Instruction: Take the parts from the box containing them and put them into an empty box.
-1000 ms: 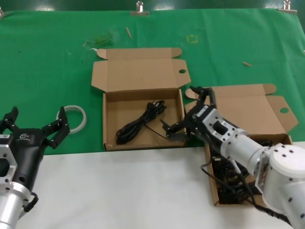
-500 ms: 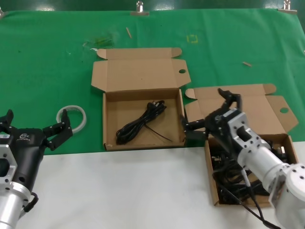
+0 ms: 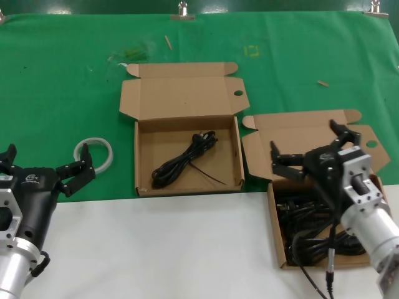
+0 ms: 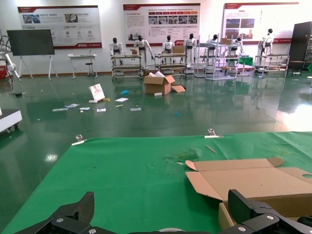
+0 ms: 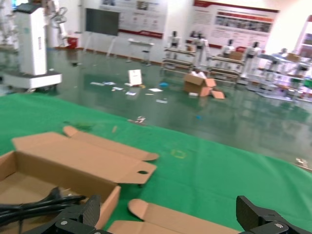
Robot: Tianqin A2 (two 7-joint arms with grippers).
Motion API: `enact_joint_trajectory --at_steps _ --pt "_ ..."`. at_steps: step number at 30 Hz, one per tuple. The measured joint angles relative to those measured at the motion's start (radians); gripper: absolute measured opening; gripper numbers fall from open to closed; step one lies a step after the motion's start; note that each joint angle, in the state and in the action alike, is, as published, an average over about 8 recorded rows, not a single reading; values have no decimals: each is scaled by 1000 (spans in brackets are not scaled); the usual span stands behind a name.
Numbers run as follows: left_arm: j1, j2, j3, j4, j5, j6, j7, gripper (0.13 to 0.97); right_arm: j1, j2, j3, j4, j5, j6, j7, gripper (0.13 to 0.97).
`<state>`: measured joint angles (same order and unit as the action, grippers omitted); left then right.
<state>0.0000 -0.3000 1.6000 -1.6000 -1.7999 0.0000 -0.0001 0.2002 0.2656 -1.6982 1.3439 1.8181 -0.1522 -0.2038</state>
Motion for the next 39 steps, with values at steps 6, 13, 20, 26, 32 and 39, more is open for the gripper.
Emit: enact_joint_trajectory --at_steps 6,13,20,26,32,39 --pt "0 0 0 0 0 0 0 966 -72 12 35 91 -6 54 73 966" --pt "0 0 0 0 0 0 0 966 -148 25 73 189 -13 112 151 966" --pt "0 0 0 0 0 0 0 966 -170 29 83 217 -15 129 173 966" --pt "0 0 0 0 0 0 0 966 -170 29 83 218 -15 129 173 966" --pt "0 0 0 0 0 0 0 966 -170 29 83 218 -15 129 173 966" --pt "0 0 0 0 0 0 0 966 -170 29 83 218 -15 129 173 966"
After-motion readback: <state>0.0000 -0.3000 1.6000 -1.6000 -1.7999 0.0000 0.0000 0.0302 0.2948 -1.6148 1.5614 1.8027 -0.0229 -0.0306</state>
